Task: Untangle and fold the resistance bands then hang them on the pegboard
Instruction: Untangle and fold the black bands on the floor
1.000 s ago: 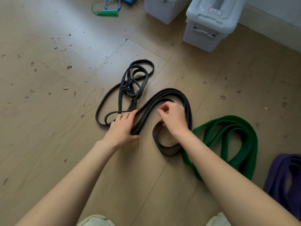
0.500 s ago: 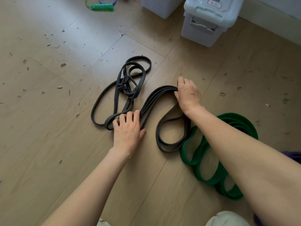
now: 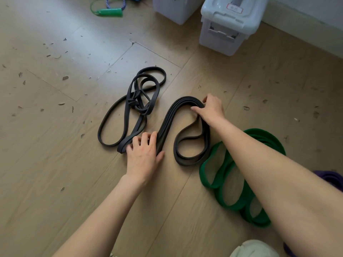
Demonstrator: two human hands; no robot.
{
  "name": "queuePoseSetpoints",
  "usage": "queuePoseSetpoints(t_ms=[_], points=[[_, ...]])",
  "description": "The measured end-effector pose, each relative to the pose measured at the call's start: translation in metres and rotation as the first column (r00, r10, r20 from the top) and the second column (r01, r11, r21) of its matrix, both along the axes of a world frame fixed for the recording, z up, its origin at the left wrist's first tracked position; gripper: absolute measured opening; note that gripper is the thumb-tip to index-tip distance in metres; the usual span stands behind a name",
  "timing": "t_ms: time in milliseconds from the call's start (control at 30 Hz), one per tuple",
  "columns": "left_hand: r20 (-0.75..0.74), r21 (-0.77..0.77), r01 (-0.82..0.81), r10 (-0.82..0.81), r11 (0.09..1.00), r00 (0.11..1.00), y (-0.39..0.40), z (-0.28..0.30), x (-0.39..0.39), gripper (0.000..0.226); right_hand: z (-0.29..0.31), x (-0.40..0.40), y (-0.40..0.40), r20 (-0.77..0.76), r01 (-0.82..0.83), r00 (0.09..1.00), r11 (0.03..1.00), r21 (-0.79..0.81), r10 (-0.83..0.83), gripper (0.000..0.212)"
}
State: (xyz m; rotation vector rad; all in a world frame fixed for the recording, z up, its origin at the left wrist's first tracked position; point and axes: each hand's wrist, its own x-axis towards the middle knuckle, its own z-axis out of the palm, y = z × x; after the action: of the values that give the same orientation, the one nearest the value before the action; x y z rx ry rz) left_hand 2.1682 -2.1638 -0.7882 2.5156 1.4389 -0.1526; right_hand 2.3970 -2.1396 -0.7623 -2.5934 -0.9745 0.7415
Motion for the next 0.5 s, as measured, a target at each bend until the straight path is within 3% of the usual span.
queuePoseSetpoints(t_ms=[67,133,200,267,367,500], points=[[0.0,-0.013,-0.02,0.02,1.0,1.0,0.0,0.0,0.001,0.065,0.011,-0.012,-0.013,-0.045,0.032,0.999,0.998,0.06,-0.03,0.059],[0.022,-0.029,-0.035,0.036,0.999,0.999,0.0,-0.001,0.001,0.064,0.02,-0.035,-0.036,0.134,-0.065,0.99,0.99,0.127,0.048,0.046],[0.04,-0.039,-0.041,0.043,0.998,0.998,0.001,0.0,0.0,0.062,0.025,-0.068,-0.062,0.305,-0.297,0.915,0.953,0.067,0.264,0.033],[0.04,-0.035,-0.051,0.052,0.998,0.998,0.002,0.001,-0.001,0.063,0.026,-0.096,-0.082,0.223,-0.428,0.87,0.898,-0.101,0.439,0.036],[0.041,-0.108,-0.063,0.068,0.992,0.997,0.002,0.004,-0.003,0.077,0.022,-0.117,-0.099,0.056,-0.438,0.879,0.849,-0.296,0.473,0.039],[0.094,-0.223,0.048,-0.027,0.974,0.995,0.004,0.008,-0.015,0.086,0.021,-0.129,-0.101,0.111,-0.476,0.857,0.856,-0.201,0.503,0.016]])
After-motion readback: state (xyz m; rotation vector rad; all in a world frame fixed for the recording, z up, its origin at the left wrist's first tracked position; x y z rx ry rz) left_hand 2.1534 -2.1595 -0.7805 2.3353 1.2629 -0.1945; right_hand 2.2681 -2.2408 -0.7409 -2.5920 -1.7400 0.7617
